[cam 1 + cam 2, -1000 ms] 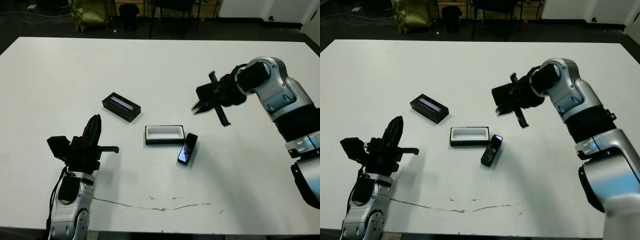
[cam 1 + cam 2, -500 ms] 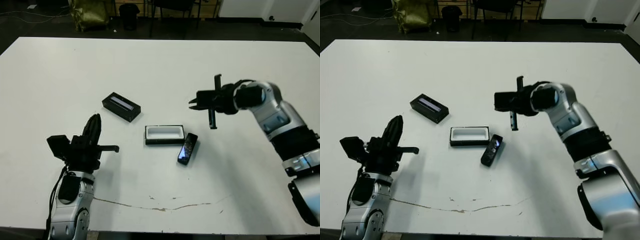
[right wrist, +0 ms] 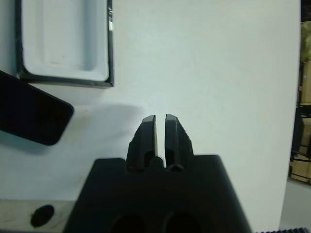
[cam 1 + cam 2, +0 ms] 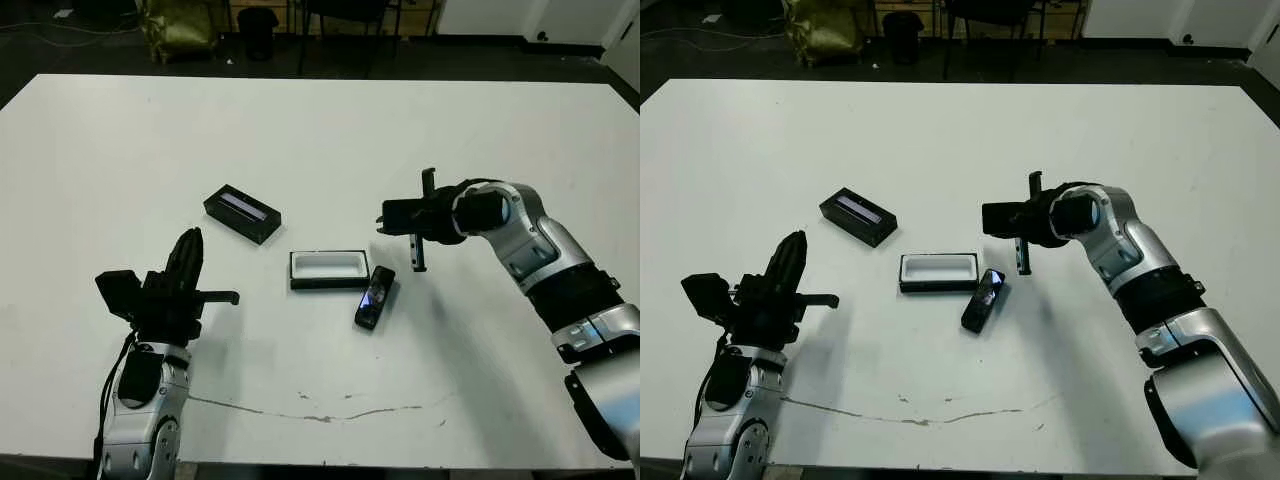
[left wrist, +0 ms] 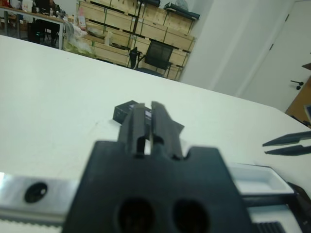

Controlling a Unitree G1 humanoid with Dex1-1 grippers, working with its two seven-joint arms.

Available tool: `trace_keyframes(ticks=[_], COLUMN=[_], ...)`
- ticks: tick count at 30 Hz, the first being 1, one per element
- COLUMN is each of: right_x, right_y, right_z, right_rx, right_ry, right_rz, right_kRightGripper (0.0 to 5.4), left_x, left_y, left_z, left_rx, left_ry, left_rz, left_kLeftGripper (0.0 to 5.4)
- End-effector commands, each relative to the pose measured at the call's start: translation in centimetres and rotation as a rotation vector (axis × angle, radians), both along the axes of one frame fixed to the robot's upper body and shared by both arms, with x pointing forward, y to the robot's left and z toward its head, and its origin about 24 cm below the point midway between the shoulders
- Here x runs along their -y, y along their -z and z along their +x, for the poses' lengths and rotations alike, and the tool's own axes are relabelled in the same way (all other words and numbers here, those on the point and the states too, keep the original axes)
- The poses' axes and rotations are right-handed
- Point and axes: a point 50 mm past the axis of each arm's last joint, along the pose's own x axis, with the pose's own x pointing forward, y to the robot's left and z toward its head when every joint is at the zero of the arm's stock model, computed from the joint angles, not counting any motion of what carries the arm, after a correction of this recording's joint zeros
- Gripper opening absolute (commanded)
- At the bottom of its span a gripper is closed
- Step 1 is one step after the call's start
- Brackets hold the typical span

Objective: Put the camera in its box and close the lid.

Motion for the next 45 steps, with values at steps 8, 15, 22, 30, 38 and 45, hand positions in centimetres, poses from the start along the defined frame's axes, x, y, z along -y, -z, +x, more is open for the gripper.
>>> trace_keyframes(ticks=[8,15,22,30,38,45], right_x=[-0.8,-1.1,-1.1,-0.7,0.0,1.2], right_y=[1.4,1.8,2.3,2.4,1.7,1.2], right_z=[-0.6,-1.1,-1.6,-2.4,-3.2,-3.9], right_rx=[-0.093,-0.134,-0.174,-0.211,-0.234,-0.260], right_ry=[-0.034,-0.065,-0.087,-0.123,-0.099,-0.105], right_rz=[-0.054,-0.039,-0.023,-0.012,-0.018,-0.006], right_kRightGripper=[0.02,0.02,0.02,0.02,0.02,0.02], left_x=[-0.1,0.0,-0.1,-0.2,-0.2,-0.2], left_y=[0.6,0.6,0.6,0.8,0.7,0.6], left_z=[-0.3,-0.4,-0.4,-0.3,-0.3,-0.3], left_rx=[-0.028,-0.037,-0.042,-0.026,-0.033,-0.033], left_ry=[-0.021,-0.020,-0.024,-0.021,-0.023,-0.024], left_rz=[0.020,0.002,0.006,0.013,0.008,0.007], left_kLeftGripper=[0.00,0.00,0.00,0.00,0.00,0.00])
